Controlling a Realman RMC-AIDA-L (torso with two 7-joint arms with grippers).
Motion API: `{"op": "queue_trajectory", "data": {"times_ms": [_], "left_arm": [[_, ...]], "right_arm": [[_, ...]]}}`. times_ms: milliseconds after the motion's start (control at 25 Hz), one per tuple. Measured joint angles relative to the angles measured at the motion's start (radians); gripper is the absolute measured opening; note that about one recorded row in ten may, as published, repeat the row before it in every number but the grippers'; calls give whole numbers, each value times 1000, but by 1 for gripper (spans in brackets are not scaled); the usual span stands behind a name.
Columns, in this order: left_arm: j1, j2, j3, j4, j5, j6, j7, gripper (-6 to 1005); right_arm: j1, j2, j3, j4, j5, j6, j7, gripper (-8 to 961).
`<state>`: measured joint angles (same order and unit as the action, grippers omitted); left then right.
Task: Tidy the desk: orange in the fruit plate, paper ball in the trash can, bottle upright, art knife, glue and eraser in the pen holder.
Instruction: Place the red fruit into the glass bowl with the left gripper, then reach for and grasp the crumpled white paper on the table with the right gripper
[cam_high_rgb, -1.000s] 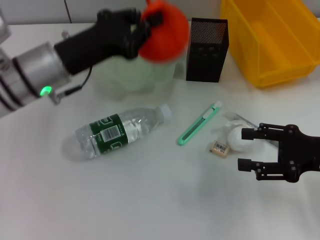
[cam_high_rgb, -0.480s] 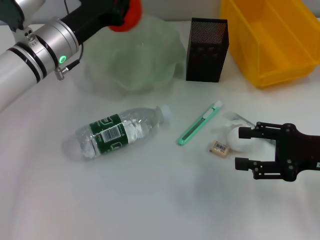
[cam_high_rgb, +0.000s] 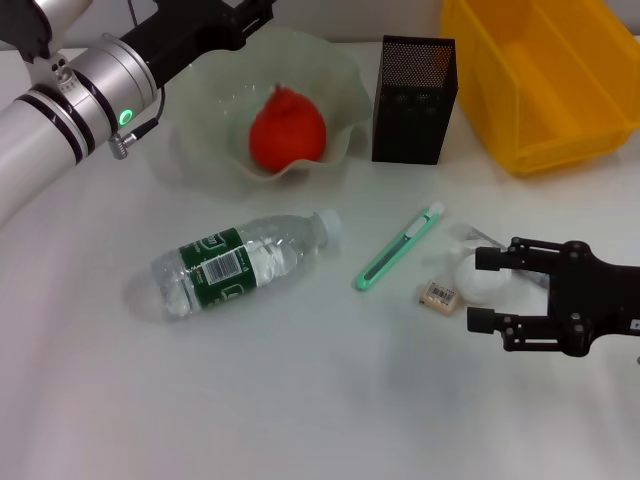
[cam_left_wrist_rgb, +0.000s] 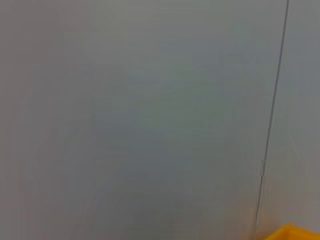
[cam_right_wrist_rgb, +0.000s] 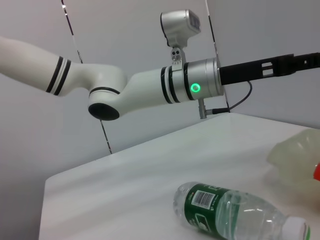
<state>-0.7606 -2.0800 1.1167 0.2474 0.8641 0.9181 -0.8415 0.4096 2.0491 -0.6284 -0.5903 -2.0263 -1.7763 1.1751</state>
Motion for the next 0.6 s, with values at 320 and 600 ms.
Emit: {"op": "queue_trajectory", "data": {"times_ms": [320, 600], "left_arm": [[107, 17, 75, 83, 56, 313, -227, 809], [272, 53, 142, 238, 341, 660, -369, 809]], "right_arm": [[2, 0, 53, 3, 0, -1, 0, 760], [6, -2, 84, 6, 47, -13, 11, 757]]}}
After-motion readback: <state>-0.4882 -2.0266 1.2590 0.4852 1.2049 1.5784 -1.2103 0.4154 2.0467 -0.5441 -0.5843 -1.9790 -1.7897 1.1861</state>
